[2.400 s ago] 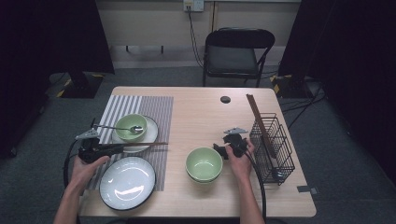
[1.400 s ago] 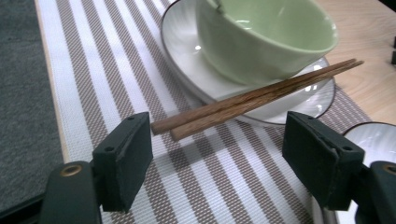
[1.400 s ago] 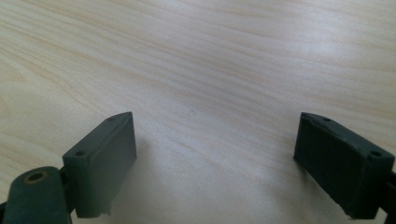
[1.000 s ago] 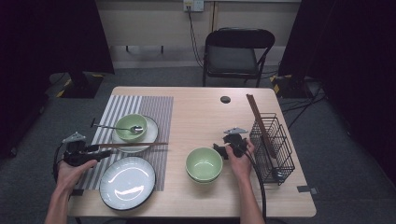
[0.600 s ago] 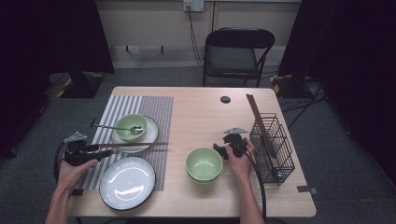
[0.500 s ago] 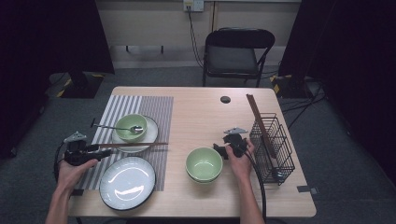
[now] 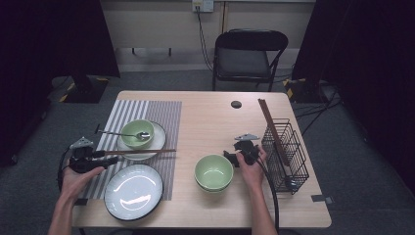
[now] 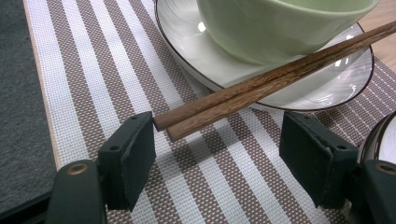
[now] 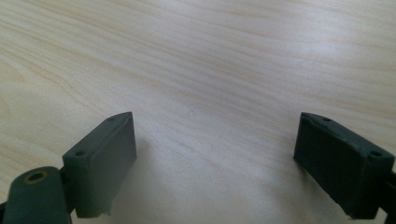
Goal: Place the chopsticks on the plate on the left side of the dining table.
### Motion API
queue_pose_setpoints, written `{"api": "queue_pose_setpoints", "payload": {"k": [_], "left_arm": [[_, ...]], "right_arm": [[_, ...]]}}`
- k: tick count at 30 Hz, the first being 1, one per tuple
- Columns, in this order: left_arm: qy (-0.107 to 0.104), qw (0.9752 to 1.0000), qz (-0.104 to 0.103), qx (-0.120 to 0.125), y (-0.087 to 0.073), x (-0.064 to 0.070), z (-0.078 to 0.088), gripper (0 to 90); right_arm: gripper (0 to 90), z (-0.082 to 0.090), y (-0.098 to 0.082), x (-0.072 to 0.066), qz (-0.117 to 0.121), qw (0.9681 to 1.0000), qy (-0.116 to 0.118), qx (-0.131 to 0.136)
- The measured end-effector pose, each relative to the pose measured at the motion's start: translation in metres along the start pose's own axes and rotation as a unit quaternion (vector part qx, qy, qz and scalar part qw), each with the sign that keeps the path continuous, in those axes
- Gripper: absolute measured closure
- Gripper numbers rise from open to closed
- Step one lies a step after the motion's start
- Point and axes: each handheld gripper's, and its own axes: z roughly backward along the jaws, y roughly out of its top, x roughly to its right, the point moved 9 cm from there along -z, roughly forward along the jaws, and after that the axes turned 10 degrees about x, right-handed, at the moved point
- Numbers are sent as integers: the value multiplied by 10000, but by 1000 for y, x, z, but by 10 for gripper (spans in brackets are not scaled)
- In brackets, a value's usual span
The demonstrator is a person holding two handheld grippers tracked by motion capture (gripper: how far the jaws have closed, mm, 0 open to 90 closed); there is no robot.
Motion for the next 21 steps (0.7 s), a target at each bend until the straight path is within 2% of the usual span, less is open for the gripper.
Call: {"api": "queue_pose_setpoints", "payload": {"k": [6, 8, 10, 12, 21], "left_arm": [[-26, 10000, -36, 31, 1, 1, 0, 281], [-38, 10000, 16, 51, 1, 1, 0, 281], [47, 10000, -14, 87, 2, -1, 0, 289], [31, 9999, 56, 141, 3, -1, 1, 272], [79, 9997, -2, 222, 9, 1, 4, 277]], "right_arm": [[120, 0, 0, 0, 0, 10000, 1, 0], [120, 0, 0, 0, -1, 10000, 0, -1], [120, 0, 0, 0, -2, 10000, 0, 0], [120, 0, 0, 0, 0, 10000, 0, 1], [120, 0, 0, 0, -1, 10000, 0, 0]]}}
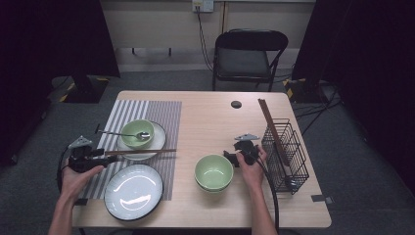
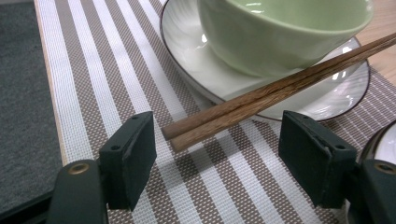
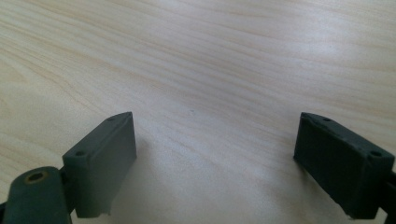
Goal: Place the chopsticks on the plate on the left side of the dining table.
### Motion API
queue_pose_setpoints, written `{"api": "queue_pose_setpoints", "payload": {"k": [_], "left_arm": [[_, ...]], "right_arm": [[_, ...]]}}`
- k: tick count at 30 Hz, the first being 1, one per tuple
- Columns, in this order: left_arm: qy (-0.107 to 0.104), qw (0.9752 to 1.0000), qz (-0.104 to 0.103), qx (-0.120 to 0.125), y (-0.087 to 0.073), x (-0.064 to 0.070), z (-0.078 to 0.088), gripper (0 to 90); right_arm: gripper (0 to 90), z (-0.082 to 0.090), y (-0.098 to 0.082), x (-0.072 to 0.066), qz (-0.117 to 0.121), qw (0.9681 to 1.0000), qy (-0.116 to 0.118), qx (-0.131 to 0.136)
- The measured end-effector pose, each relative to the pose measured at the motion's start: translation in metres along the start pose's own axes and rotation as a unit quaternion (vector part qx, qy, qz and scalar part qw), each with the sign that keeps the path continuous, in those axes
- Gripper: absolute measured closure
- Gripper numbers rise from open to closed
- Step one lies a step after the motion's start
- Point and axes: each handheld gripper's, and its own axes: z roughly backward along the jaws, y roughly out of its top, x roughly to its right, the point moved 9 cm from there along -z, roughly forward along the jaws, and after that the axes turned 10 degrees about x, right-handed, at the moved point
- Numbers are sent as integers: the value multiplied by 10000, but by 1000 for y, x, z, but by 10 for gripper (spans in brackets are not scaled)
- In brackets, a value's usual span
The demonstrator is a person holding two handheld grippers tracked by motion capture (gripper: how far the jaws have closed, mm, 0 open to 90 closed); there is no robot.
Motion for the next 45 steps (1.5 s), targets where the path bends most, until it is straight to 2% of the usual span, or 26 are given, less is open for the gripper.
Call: {"api": "queue_pose_setpoints", "payload": {"k": [6, 15, 20, 25, 28, 30, 33, 35, 37, 39, 45], "left_arm": [[17, 9999, 130, -55, -5, -3, 0, 278], [-64, 9997, -35, -219, -10, 3, -5, 274], [-15, 9998, 23, -187, -9, 2, -4, 268], [62, 9999, 87, -120, -6, 2, 2, 268], [101, 9998, -13, -197, -9, 3, 9, 275], [154, 9996, 74, -203, -13, 2, 14, 277], [-19, 9998, 109, -182, -17, 3, 20, 336], [-182, 9997, 156, -107, -15, 7, 22, 331], [-244, 9997, 7, -100, -13, 10, 22, 356], [-336, 9993, -25, -133, -12, 14, 20, 341], [-332, 9993, -52, -180, -12, 15, 13, 328]], "right_arm": [[120, 0, 0, 0, -2, 10000, 0, 0], [120, 0, 0, 0, 1, 10000, 0, 0], [120, 0, 0, 0, 0, 10000, 0, 0], [120, 0, 0, 0, 0, 10000, 0, 0], [120, 0, 0, 0, 0, 10000, 0, 0], [120, 0, 0, 0, -1, 10000, 0, 0], [120, 0, 0, 0, 0, 10000, -1, 0], [120, 0, 0, 0, -1, 10000, -1, 0], [120, 0, 0, 0, 1, 10000, 0, 0], [120, 0, 0, 0, -1, 10000, 0, -1], [120, 0, 0, 0, 1, 10000, 0, 0]]}}
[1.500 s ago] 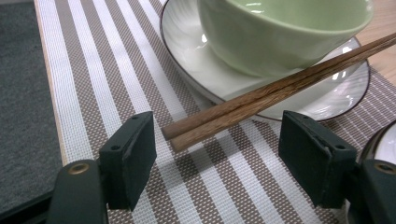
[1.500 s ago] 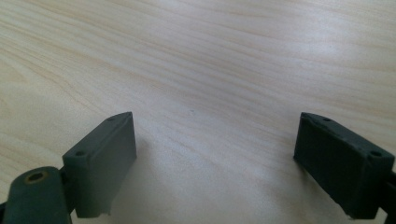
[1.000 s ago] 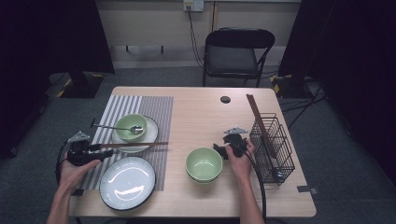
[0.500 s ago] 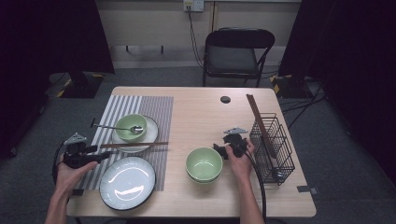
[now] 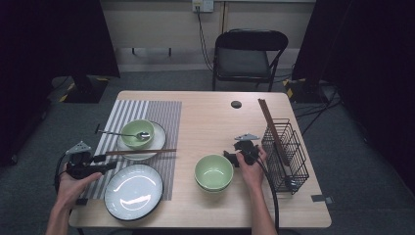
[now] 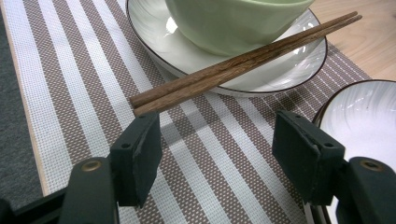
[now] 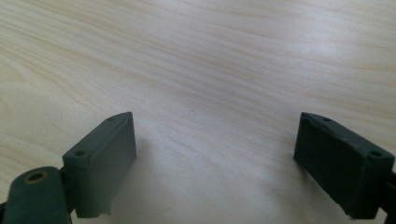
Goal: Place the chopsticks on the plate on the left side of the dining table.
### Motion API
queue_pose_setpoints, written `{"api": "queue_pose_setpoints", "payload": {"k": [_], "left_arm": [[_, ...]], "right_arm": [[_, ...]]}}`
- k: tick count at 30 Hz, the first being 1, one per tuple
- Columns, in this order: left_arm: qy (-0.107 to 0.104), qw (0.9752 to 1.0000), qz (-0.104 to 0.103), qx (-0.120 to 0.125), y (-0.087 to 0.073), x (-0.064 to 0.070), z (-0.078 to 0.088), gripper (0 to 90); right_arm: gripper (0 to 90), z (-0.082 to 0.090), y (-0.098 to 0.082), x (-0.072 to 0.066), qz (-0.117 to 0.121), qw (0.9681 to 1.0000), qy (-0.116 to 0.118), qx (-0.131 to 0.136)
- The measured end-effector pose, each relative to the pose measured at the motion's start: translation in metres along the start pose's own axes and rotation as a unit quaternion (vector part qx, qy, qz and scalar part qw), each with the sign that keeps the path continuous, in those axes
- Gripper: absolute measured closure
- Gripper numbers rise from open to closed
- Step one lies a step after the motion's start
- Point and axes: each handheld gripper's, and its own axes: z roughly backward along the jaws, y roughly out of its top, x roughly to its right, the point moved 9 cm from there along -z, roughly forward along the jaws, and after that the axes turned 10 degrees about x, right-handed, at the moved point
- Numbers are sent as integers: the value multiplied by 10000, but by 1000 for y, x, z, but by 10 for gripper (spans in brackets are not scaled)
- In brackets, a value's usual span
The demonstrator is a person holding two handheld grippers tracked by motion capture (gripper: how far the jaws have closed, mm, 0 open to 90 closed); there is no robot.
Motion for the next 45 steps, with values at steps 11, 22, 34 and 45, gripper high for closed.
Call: {"api": "queue_pose_setpoints", "payload": {"k": [11, 22, 34, 45], "left_arm": [[2, 10000, -4, 49, 1, -1, -4, 308], [-23, 10000, 14, 60, 3, 1, -8, 292], [-423, 9984, -134, 362, 26, 28, -2, 426], [-1141, 9927, -370, 138, 32, 71, -33, 622]], "right_arm": [[120, 0, 0, 0, -1, 10000, 0, 0], [120, 0, 0, 0, -1, 10000, 0, 1], [120, 0, 0, 0, -1, 10000, 0, 1], [120, 0, 0, 0, -1, 10000, 1, -1]]}}
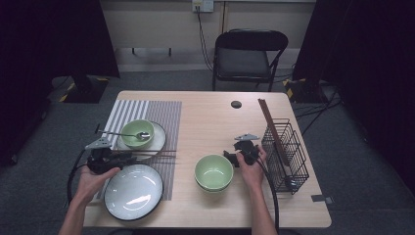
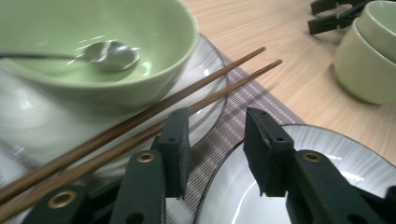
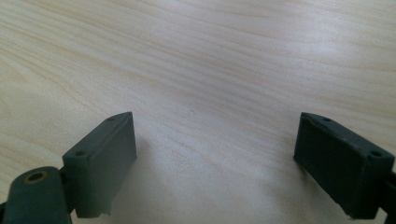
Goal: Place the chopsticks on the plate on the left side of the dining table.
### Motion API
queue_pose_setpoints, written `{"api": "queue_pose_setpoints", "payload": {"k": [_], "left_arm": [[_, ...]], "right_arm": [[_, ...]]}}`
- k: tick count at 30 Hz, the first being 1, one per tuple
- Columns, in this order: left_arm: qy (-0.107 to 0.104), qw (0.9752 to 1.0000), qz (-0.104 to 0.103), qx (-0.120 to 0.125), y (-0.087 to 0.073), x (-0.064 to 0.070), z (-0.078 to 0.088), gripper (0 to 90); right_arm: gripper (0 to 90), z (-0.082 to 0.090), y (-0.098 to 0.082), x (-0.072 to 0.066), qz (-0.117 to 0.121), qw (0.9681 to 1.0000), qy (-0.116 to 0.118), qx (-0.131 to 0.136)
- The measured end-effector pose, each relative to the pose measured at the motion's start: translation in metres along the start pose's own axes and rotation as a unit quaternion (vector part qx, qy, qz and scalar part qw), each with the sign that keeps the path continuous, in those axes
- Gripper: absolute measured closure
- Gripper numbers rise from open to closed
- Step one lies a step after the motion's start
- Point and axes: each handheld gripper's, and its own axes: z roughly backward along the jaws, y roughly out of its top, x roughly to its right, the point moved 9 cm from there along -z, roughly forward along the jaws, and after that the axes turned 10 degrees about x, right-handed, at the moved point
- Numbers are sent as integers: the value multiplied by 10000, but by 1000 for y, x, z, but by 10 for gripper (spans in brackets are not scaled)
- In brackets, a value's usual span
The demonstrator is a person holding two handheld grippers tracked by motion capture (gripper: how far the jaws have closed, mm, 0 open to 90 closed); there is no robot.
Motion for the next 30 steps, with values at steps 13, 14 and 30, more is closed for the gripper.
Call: {"api": "queue_pose_setpoints", "payload": {"k": [13, 14, 30], "left_arm": [[-162, 9994, -145, -261, 1, 4, -26, 553], [-191, 9993, -130, -284, 1, 5, -27, 548], [-101, 9969, -229, -748, -4, 0, -38, 446]], "right_arm": [[120, 0, 0, 0, 1, 10000, 0, 2], [120, 0, 0, 0, -1, 10000, 1, 1], [120, 0, 0, 0, 0, 10000, 0, 1]]}}
